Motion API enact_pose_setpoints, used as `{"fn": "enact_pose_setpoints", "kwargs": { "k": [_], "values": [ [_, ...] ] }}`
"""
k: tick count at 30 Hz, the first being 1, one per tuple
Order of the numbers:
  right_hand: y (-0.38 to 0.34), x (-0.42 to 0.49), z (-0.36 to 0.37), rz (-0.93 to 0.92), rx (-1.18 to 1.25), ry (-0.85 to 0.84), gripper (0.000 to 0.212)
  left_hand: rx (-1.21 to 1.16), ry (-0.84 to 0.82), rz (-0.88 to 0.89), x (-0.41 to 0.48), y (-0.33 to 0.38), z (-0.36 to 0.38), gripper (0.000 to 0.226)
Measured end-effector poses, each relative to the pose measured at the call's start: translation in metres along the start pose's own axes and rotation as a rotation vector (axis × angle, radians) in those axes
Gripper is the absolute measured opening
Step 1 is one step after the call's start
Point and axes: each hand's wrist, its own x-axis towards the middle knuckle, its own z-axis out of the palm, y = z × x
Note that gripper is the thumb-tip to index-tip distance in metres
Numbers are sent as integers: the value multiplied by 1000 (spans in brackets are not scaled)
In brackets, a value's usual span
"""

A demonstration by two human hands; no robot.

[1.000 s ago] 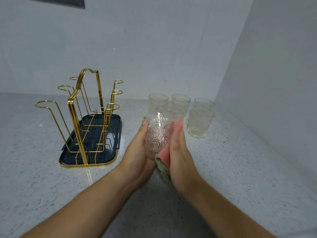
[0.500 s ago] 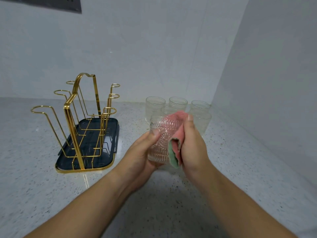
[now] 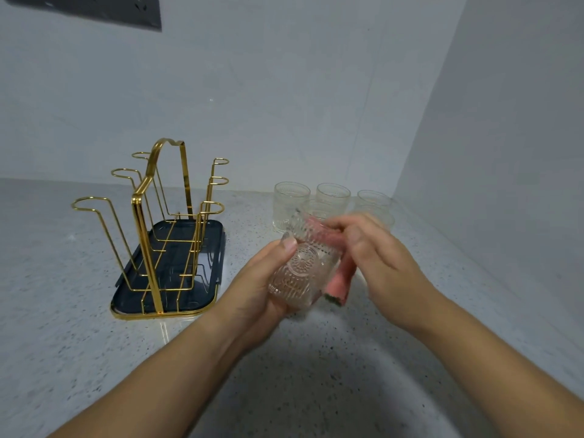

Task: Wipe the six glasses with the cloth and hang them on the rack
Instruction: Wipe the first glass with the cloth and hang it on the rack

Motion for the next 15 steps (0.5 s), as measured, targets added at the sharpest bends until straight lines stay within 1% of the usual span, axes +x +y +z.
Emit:
{"fn": "enact_pose_setpoints", "kwargs": {
  "k": [2, 3, 5, 6, 8, 11, 12, 14, 15],
  "values": [
    [2, -12, -2, 32, 83, -103, 30, 57, -36, -12, -3, -1, 1, 68],
    [2, -16, -2, 35, 81, -150, 29, 77, -42, -19, -4, -2, 1, 66],
    [1, -21, -1, 17, 73, -217, 30, 83, -45, -44, -5, -2, 1, 63],
    [1, -22, -2, 21, 114, -233, 31, 81, -46, -54, -5, -3, 0, 64],
    [-3, -21, -6, 59, 238, -201, 36, 58, -60, -58, -4, -4, 0, 62],
    [-4, -19, -10, 52, 301, -122, 38, -21, -52, -72, -3, -1, 2, 33],
    [-4, -18, -11, 45, 306, -116, 36, -49, -30, -77, -4, 1, 3, 34],
    [-3, -18, -12, 32, 285, -115, 34, -82, 7, -79, -2, 3, 0, 52],
    [-2, -18, -12, 16, 257, -104, 36, -81, 11, -85, -1, 3, -1, 60]
  ]
}}
